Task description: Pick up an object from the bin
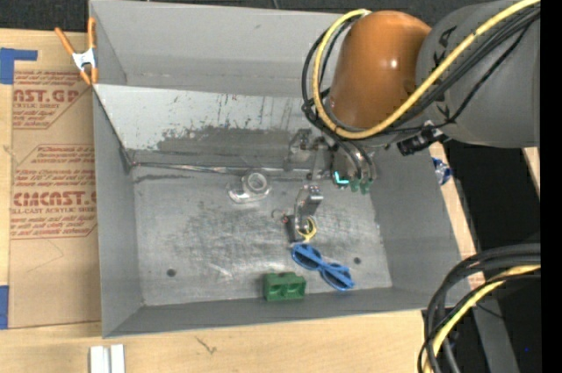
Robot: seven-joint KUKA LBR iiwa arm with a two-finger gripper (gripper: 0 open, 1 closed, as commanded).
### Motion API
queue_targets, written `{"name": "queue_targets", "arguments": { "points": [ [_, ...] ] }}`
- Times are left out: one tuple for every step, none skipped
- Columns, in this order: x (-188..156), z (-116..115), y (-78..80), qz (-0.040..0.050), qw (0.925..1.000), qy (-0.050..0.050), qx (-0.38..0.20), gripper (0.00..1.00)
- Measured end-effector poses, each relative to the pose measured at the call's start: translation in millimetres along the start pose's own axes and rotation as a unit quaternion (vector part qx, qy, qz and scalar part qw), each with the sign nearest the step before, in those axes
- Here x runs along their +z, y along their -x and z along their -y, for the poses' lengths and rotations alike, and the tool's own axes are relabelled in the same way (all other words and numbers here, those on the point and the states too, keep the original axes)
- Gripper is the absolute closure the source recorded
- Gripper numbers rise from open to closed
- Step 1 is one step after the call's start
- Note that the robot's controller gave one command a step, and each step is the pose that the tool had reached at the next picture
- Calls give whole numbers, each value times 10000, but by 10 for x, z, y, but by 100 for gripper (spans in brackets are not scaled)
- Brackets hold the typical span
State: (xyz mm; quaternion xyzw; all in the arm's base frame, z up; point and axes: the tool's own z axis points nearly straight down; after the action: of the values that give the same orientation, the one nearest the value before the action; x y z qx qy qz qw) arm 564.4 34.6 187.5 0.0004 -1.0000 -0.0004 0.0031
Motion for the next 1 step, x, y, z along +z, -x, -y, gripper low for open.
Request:
{"name": "queue_targets", "arguments": {
  "points": [
    [765,250,-699,-29,9989,-3,-458,0]
  ]
}}
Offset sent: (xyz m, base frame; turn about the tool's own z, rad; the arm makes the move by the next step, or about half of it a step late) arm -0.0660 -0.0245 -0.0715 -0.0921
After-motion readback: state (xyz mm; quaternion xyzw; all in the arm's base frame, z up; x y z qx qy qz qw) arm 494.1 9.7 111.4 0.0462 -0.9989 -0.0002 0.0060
